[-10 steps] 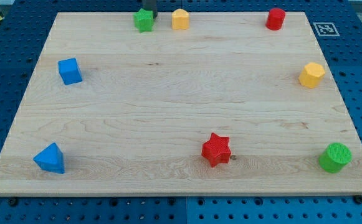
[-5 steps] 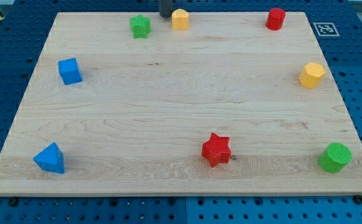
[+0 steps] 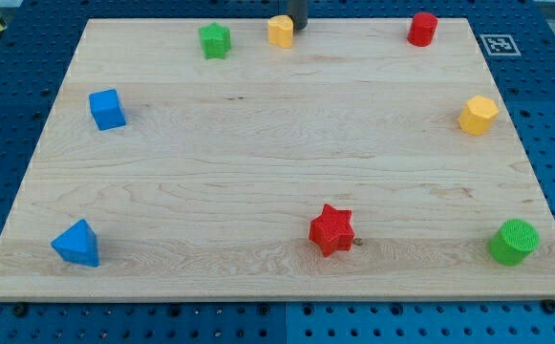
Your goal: Slide the yellow heart to the center
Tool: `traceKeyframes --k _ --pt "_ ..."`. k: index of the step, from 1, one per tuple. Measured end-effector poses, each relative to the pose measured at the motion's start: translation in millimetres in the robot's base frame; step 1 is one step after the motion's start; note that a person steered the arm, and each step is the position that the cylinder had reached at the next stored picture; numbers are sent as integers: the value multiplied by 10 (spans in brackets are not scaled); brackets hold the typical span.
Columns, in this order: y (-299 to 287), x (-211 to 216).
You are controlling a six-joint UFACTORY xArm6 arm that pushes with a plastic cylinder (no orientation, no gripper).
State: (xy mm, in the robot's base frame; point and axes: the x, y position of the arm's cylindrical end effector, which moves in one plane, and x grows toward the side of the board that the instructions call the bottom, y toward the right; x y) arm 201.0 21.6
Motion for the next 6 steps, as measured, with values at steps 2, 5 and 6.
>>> traceKeyframes --k 2,5,6 --pt "-135 13" --pt "-399 310" --pt "-398 652"
